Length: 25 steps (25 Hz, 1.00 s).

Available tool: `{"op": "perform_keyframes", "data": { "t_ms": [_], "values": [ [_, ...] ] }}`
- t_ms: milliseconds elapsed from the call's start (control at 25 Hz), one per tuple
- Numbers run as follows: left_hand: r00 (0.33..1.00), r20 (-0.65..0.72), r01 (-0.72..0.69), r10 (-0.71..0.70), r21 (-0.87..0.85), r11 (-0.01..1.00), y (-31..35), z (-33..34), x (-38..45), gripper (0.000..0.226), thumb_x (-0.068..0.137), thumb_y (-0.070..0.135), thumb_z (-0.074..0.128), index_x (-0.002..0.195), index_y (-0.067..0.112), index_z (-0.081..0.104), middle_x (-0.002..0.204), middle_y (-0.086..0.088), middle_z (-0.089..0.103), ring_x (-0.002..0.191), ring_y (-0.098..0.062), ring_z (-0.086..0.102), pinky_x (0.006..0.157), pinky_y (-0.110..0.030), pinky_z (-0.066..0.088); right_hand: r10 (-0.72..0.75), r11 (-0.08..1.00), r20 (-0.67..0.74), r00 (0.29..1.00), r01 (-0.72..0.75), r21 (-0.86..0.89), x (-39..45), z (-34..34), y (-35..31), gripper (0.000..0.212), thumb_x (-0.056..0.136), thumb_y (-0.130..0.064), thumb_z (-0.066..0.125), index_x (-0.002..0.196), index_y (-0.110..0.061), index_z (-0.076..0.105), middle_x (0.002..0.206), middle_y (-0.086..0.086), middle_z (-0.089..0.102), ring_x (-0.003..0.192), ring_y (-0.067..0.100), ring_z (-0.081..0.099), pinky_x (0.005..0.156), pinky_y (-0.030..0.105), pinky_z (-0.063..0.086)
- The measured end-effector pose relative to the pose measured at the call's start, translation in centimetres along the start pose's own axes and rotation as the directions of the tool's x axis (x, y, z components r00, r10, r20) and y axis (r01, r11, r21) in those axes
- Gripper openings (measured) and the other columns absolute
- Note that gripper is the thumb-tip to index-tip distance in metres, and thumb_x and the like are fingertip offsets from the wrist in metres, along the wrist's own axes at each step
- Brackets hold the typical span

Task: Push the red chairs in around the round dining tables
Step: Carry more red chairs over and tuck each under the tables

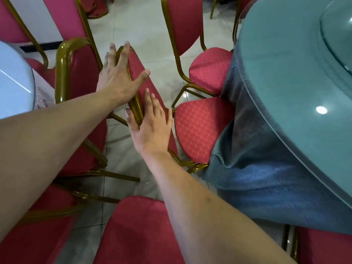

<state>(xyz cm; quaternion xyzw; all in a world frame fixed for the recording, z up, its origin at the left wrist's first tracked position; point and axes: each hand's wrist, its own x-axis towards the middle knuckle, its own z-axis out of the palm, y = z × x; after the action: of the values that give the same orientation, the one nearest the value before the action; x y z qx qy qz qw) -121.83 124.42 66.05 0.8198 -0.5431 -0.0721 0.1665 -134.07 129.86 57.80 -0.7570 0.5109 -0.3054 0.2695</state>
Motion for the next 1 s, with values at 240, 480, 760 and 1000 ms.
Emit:
{"op": "perform_keyframes", "data": {
  "t_ms": [240, 480, 760, 1000],
  "values": [
    [0.998, -0.045, -0.048, 0.047, -0.005, 0.999, 1.3, -0.9, -6.1, 0.059, 0.104, 0.058, 0.022, 0.159, 0.043, 0.006, 0.17, 0.001, 0.001, 0.156, -0.027, 0.0, 0.122, -0.058, 0.013, -0.014, 0.997, 0.031, 0.999, 0.017, -0.077, -2.4, -5.0, 1.2, 0.081, 0.097, -0.074, 0.021, 0.163, -0.028, 0.01, 0.167, -0.002, 0.027, 0.155, 0.016, 0.019, 0.126, 0.055, 0.006],
    [0.999, -0.019, -0.041, 0.041, -0.036, 0.998, 3.1, -1.6, -18.1, 0.057, 0.106, 0.054, 0.022, 0.16, 0.041, 0.01, 0.17, 0.004, 0.005, 0.156, -0.02, -0.002, 0.122, -0.053, 0.013, 0.001, 0.991, 0.062, 0.998, 0.008, -0.135, -8.3, -11.5, 4.8, 0.075, 0.1, -0.07, 0.025, 0.163, -0.03, 0.015, 0.167, -0.001, 0.026, 0.155, 0.016, 0.02, 0.126, 0.052, 0.006],
    [0.996, 0.029, 0.09, -0.086, -0.187, 0.978, 4.5, -3.8, -30.7, 0.051, 0.108, 0.047, 0.026, 0.158, 0.045, 0.016, 0.168, 0.01, 0.014, 0.156, -0.012, 0.001, 0.121, -0.046, 0.011, -0.049, 0.986, 0.106, 0.993, 0.065, -0.154, -14.4, -17.4, 4.2, 0.074, 0.101, -0.068, 0.027, 0.163, -0.029, 0.014, 0.166, 0.005, 0.03, 0.152, 0.021, 0.027, 0.126, 0.052, 0.011],
    [0.987, 0.002, 0.161, -0.162, -0.143, 0.977, 2.5, -9.1, -41.0, 0.05, 0.109, 0.046, 0.024, 0.158, 0.045, 0.016, 0.168, 0.01, 0.015, 0.156, -0.012, 0.001, 0.122, -0.041, 0.005, -0.087, 0.981, 0.125, 0.988, 0.106, -0.159, -21.9, -20.8, 1.3, 0.073, 0.101, -0.068, 0.027, 0.163, -0.031, 0.015, 0.166, 0.006, 0.03, 0.152, 0.023, 0.028, 0.126, 0.052, 0.011]
  ]
}}
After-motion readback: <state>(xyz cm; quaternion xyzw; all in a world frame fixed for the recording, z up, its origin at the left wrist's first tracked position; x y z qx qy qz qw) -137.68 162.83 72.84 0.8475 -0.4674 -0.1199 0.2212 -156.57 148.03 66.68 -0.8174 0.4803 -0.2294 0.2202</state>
